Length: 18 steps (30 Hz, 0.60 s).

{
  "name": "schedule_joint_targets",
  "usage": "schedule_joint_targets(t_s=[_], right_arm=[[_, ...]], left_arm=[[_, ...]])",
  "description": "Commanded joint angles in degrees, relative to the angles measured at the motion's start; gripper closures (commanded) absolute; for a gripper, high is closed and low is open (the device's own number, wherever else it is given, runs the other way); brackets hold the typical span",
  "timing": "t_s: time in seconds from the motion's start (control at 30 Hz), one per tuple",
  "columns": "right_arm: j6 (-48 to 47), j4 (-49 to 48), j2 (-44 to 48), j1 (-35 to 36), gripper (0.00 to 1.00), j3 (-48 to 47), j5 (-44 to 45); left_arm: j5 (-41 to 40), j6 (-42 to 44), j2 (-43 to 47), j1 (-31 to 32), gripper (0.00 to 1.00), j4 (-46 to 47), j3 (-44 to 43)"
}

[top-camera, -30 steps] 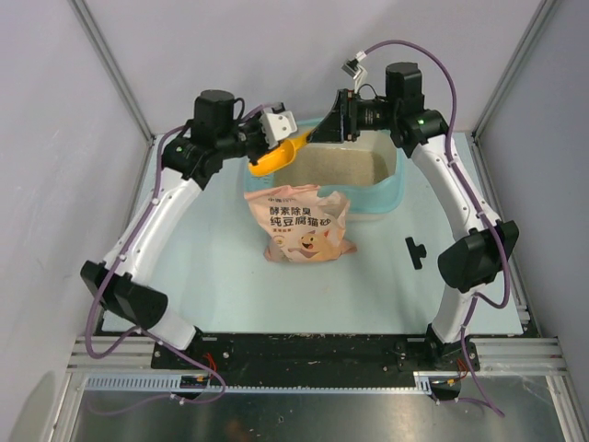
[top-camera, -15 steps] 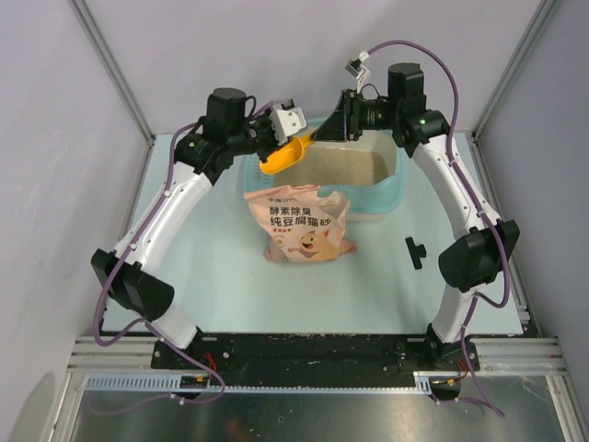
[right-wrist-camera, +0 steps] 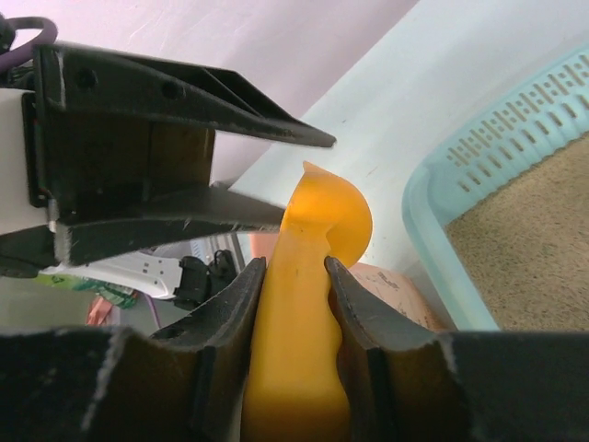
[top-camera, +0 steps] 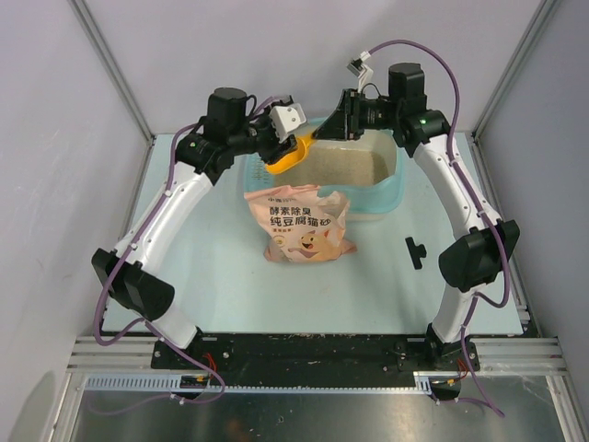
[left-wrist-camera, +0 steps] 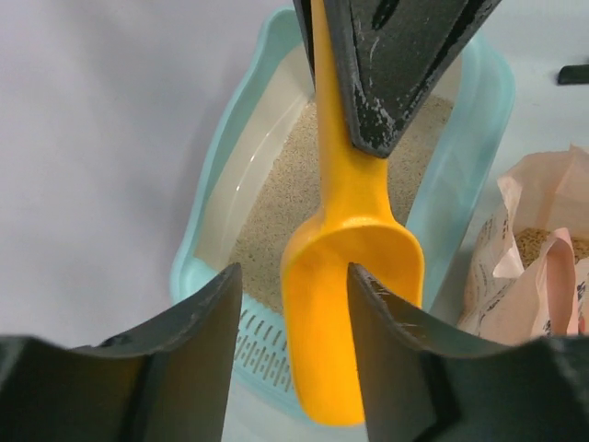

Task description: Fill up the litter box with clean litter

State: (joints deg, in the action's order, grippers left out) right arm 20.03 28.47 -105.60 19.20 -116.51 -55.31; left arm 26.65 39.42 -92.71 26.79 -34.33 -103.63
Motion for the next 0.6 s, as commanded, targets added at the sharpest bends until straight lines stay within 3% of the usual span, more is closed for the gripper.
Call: schedule_joint_targets(t_s=[0.0, 0.03, 0.13, 0.27, 0.4, 0.57], right_arm=[[-3.1, 1.0, 2.1, -2.0, 1.0, -3.4, 3.4], [-4.1, 1.8, 2.6, -3.0, 1.0, -3.5, 4.1], [-8.1, 6.4, 4.4, -5.0, 1.0, -4.0, 8.0], [-15.3, 13.2, 7.9, -6.1, 1.0, -3.6, 14.2], [-19.9, 17.1, 11.3, -6.5, 1.0, -1.9, 15.6], [-19.9, 22.1, 14.0, -7.6, 1.0, -0.7, 13.3]], left_arm=[[0.5, -5.9, 1.6, -0.3, 0.41, 2.2, -0.8], [1.4, -6.8, 3.3, -0.6, 0.32, 2.2, -0.1], [4.1, -7.2, 9.4, -1.8, 0.19, 2.2, 7.3], [6.9, -4.0, 18.5, -2.5, 0.06, 2.2, 16.8], [9.5, -5.1, 22.7, -2.4, 0.03, 2.2, 23.3], [9.9, -6.5, 21.1, -1.7, 0.06, 2.2, 25.5]])
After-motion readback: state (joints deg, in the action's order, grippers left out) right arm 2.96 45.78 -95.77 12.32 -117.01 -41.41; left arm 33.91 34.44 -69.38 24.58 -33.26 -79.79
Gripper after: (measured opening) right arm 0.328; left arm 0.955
